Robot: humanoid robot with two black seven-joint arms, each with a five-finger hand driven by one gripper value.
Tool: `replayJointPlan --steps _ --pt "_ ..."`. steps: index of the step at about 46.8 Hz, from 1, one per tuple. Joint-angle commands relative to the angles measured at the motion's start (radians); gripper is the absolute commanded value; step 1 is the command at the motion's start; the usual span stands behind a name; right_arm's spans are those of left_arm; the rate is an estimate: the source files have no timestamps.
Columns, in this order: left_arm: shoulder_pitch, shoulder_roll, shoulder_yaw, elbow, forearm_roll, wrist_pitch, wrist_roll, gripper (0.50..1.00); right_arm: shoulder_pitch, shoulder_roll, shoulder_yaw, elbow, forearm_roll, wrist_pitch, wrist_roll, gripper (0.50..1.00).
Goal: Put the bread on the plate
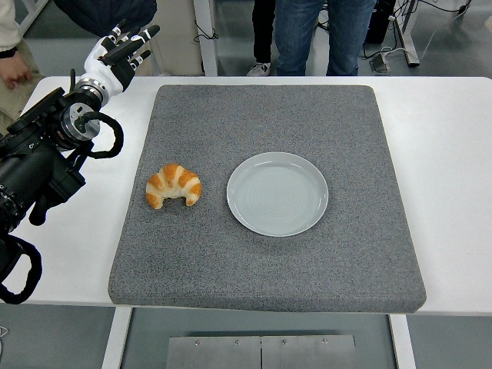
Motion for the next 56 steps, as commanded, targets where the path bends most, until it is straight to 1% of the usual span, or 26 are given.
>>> replayJointPlan --steps 1,13,17,20,22,26,32,40,56 --pt "0.002 -0.001 0.0 0.0 0.0 0.0 -0.002 0.974 0.0 0.0 0.0 0.0 0.0 0.0 0.0 1.0" --pt "0.007 -0.001 0.0 -0.001 0.002 -0.005 -0.011 0.974 0.0 0.0 0.0 0.0 0.0 0.0 0.0 1.0" --pt "0.013 0.004 0.001 -0.001 0.002 -0.04 -0.012 0.974 0.0 0.0 0.0 0.0 0.0 0.0 0.0 1.0" --pt "0.025 0.002 0.012 -0.001 0.005 -0.081 -0.014 0.974 0.0 0.0 0.0 0.0 0.0 0.0 0.0 1.0" --pt "0.027 0.002 0.023 -0.001 0.006 -0.086 -0.021 0.974 0.0 0.0 0.0 0.0 0.0 0.0 0.0 1.0" --pt "0.016 -0.002 0.032 -0.001 0.005 -0.072 -0.032 0.974 0.0 0.0 0.0 0.0 0.0 0.0 0.0 1.0" --pt "0.007 -0.001 0.024 -0.001 -0.004 -0.02 -0.032 0.974 0.001 0.0 0.0 0.0 0.0 0.0 -0.001 1.0" --pt "-0.007 0.002 0.015 0.0 -0.01 -0.014 -0.032 0.974 0.0 0.0 0.0 0.0 0.0 0.0 0.0 1.0" --pt "-0.002 -0.005 0.031 -0.003 0.0 -0.019 -0.028 0.974 0.0 0.0 0.0 0.0 0.0 0.0 0.0 1.0"
